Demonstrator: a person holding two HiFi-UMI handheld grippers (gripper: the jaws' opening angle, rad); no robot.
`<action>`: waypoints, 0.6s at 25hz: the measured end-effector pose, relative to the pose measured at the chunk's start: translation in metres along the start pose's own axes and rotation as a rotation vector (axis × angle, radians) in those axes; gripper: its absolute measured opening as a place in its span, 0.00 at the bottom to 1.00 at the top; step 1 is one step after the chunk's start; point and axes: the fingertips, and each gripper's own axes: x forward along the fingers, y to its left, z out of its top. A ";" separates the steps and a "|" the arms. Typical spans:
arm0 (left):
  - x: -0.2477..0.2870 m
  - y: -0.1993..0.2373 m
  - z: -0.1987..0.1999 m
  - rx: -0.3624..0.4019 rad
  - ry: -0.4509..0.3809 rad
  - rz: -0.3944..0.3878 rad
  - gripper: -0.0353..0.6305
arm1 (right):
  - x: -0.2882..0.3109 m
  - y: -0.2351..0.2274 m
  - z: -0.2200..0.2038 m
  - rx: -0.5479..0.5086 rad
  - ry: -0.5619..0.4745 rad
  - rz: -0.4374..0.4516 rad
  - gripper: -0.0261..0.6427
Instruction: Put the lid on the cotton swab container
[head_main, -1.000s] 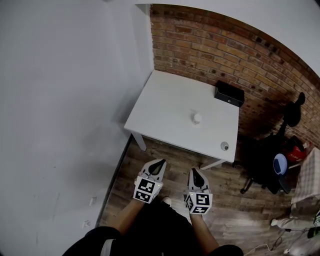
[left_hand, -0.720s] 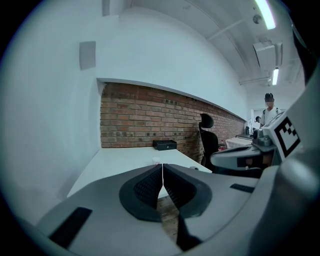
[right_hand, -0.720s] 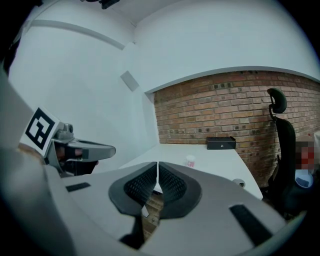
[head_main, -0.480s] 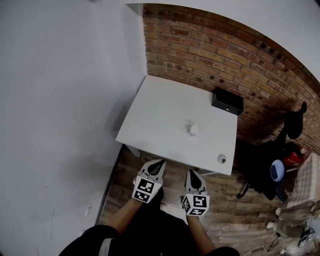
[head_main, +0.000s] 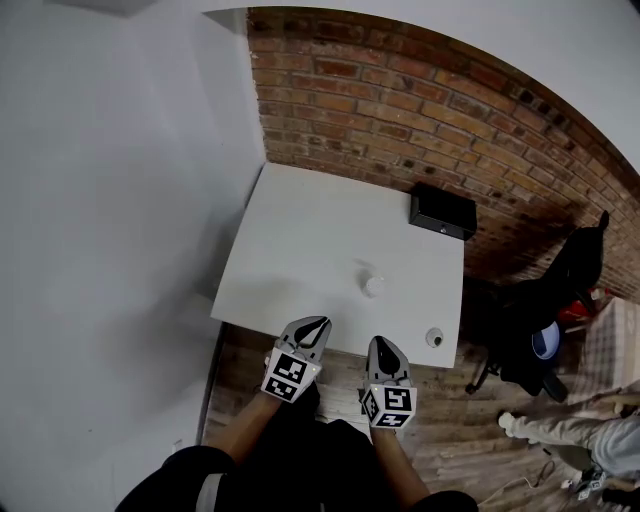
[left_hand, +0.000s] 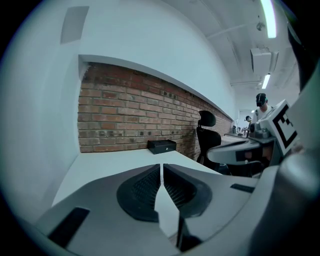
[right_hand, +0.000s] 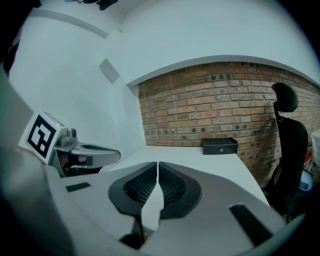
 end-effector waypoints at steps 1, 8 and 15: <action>0.007 0.003 -0.001 0.001 0.011 -0.021 0.08 | 0.006 -0.002 0.002 0.004 0.002 -0.009 0.07; 0.049 0.014 -0.005 0.025 0.063 -0.123 0.12 | 0.037 -0.017 0.016 0.003 0.001 -0.059 0.07; 0.086 0.004 -0.017 0.051 0.113 -0.214 0.32 | 0.050 -0.036 0.025 0.000 0.005 -0.090 0.07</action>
